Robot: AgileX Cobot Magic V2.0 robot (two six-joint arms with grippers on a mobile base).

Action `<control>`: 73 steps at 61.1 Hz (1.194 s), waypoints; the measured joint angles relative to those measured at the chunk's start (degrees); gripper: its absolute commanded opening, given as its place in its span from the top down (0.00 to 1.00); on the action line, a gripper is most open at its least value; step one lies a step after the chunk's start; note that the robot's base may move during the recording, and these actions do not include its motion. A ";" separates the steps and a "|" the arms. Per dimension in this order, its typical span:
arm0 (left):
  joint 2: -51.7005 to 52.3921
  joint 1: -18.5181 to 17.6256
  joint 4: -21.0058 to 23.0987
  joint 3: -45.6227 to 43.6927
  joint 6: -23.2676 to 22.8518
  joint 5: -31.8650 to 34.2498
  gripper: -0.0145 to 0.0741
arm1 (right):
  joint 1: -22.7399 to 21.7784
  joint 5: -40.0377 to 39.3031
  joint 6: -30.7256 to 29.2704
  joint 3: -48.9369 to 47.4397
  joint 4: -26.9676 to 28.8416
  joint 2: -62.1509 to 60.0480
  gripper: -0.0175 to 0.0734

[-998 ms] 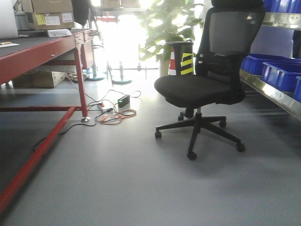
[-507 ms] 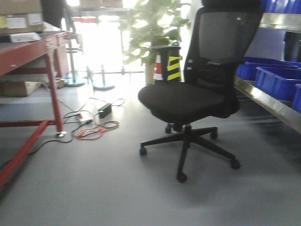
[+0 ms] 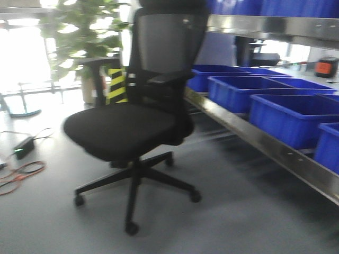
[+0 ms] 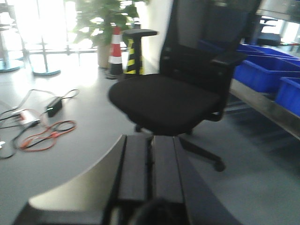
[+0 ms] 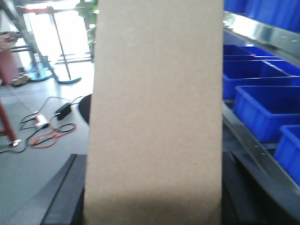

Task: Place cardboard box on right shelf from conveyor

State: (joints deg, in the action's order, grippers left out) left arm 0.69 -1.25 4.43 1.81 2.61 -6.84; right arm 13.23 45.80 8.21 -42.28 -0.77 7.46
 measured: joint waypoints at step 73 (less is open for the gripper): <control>0.00 0.00 0.00 0.00 0.00 0.00 0.97 | 0.00 0.00 0.00 0.00 0.00 0.00 0.61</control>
State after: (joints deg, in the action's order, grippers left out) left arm 0.69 -1.25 4.43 1.81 2.61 -6.84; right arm 13.23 45.80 8.21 -42.28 -0.77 7.46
